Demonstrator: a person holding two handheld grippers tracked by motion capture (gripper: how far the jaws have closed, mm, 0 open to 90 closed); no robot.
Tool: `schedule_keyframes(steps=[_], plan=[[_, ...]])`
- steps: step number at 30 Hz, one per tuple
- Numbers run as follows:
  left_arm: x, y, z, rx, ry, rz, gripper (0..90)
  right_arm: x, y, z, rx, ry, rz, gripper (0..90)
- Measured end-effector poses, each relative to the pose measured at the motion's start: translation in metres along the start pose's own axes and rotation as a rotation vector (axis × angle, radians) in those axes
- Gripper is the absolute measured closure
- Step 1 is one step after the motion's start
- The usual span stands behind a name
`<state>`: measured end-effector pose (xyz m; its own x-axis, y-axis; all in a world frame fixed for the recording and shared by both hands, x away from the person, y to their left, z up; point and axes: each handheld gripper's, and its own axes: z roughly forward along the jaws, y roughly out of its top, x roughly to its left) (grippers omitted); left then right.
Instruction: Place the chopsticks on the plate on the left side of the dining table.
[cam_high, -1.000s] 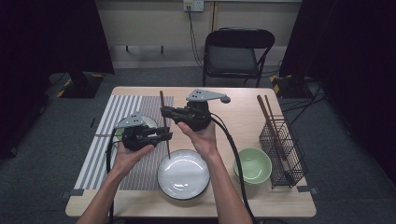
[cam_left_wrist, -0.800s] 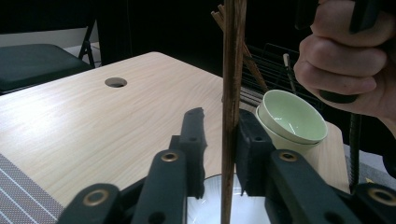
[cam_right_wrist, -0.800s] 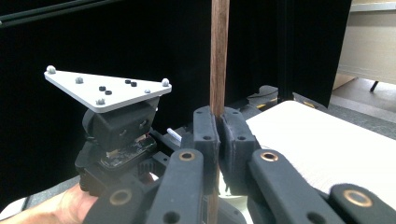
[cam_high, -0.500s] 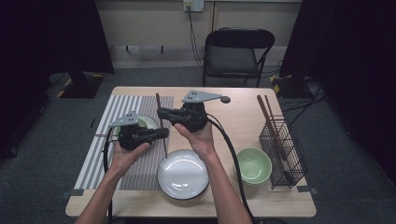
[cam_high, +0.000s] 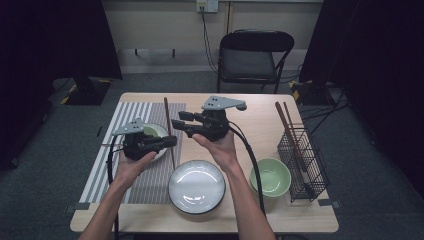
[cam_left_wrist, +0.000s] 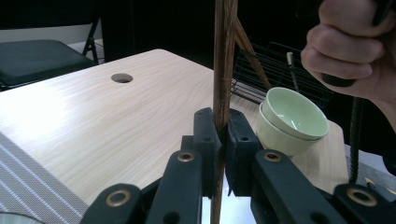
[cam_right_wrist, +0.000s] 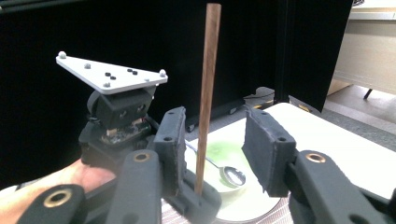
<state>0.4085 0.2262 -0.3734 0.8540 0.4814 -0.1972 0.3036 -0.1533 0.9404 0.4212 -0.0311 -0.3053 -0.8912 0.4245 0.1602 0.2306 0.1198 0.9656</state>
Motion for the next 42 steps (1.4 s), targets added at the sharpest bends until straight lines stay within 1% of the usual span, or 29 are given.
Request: schedule_keyframes(steps=[1,2,4,5,6,7,8,10,12,13,15,18,20,21,22,23,27,28,29,30,31,32,33,34,35,37,39,40,42], plan=[[-0.001,0.001,-0.001,-0.002,0.001,-0.010,84.6,0.000,-0.002,-0.001,0.008,-0.004,0.000,54.6],[0.000,0.001,-0.002,-0.007,-0.002,-0.005,84.6,-0.001,-0.004,-0.002,0.014,-0.007,0.005,53.0],[0.000,0.002,-0.003,-0.005,0.007,0.002,84.7,-0.002,-0.009,-0.003,0.027,-0.008,0.001,51.1],[0.001,0.002,-0.004,-0.006,0.007,0.000,84.6,-0.003,-0.011,-0.004,0.031,-0.013,0.006,50.7],[0.001,0.002,-0.005,-0.016,0.004,-0.011,84.6,-0.003,-0.013,-0.005,0.035,-0.012,0.007,50.7],[0.002,0.002,-0.006,-0.013,0.011,-0.001,84.6,-0.004,-0.017,-0.005,0.038,-0.015,0.008,50.6],[0.002,0.003,-0.008,-0.010,0.019,0.000,84.6,-0.005,-0.019,-0.006,0.038,-0.018,0.011,50.8],[0.003,0.003,-0.010,-0.020,0.018,-0.009,84.6,-0.007,-0.024,-0.008,0.041,-0.023,0.016,51.4],[0.004,0.004,-0.013,-0.024,0.028,-0.007,84.6,-0.008,-0.029,-0.009,0.043,-0.026,0.023,53.2],[0.005,0.005,-0.014,-0.028,0.023,-0.009,84.6,-0.008,-0.032,-0.009,0.045,-0.026,0.025,53.7],[0.004,0.005,-0.016,-0.035,0.033,-0.002,84.6,-0.008,-0.037,-0.008,0.055,-0.026,0.025,55.1],[0.001,0.007,-0.016,-0.039,0.033,0.007,84.6,-0.005,-0.047,-0.007,0.067,-0.016,0.016,60.4],[-0.001,0.009,-0.017,-0.045,0.032,0.004,84.6,-0.003,-0.053,-0.005,0.083,-0.013,0.008,61.6],[-0.001,0.010,-0.018,-0.041,0.032,0.018,84.6,-0.001,-0.057,-0.004,0.086,-0.007,0.004,63.0],[-0.002,0.011,-0.018,-0.043,0.030,0.017,84.6,0.000,-0.060,-0.003,0.091,-0.001,0.005,63.6],[-0.003,0.011,-0.017,-0.049,0.029,0.014,84.7,0.002,-0.064,0.000,0.107,0.003,0.005,64.6],[-0.006,0.013,-0.017,-0.049,0.026,0.018,84.6,0.007,-0.077,0.013,0.132,0.038,0.008,65.7],[-0.007,0.013,-0.017,-0.048,0.025,0.017,84.7,0.009,-0.078,0.016,0.138,0.044,0.005,66.2],[-0.007,0.014,-0.016,-0.039,0.029,0.025,84.7,0.010,-0.080,0.020,0.146,0.054,-0.001,66.7],[-0.007,0.014,-0.016,-0.041,0.024,0.026,84.7,0.013,-0.082,0.023,0.151,0.054,-0.009,67.0],[-0.007,0.013,-0.015,-0.065,-0.003,0.000,84.7,0.015,-0.083,0.027,0.154,0.054,-0.014,67.3],[-0.007,0.013,-0.015,-0.065,-0.007,-0.002,84.7,0.016,-0.085,0.031,0.147,0.062,-0.010,67.8],[-0.007,0.013,-0.015,-0.061,0.001,0.004,84.7,0.016,-0.085,0.033,0.143,0.064,-0.005,68.1],[-0.007,0.012,-0.014,-0.064,-0.005,0.002,84.7,0.016,-0.086,0.037,0.137,0.067,0.002,68.3],[-0.006,0.011,-0.014,-0.077,-0.016,-0.014,84.7,0.016,-0.086,0.040,0.139,0.067,0.001,69.2],[-0.006,0.010,-0.013,-0.064,0.004,-0.008,84.7,0.016,-0.087,0.046,0.135,0.069,-0.005,74.5],[-0.005,0.009,-0.013,-0.070,-0.013,-0.019,84.7,0.015,-0.089,0.049,0.137,0.069,0.002,79.4],[-0.004,0.009,-0.013,-0.064,-0.004,-0.014,84.7,0.014,-0.090,0.050,0.133,0.069,0.001,82.4],[-0.004,0.009,-0.014,-0.067,-0.008,-0.021,84.7,0.012,-0.091,0.051,0.132,0.065,0.007,85.3]])
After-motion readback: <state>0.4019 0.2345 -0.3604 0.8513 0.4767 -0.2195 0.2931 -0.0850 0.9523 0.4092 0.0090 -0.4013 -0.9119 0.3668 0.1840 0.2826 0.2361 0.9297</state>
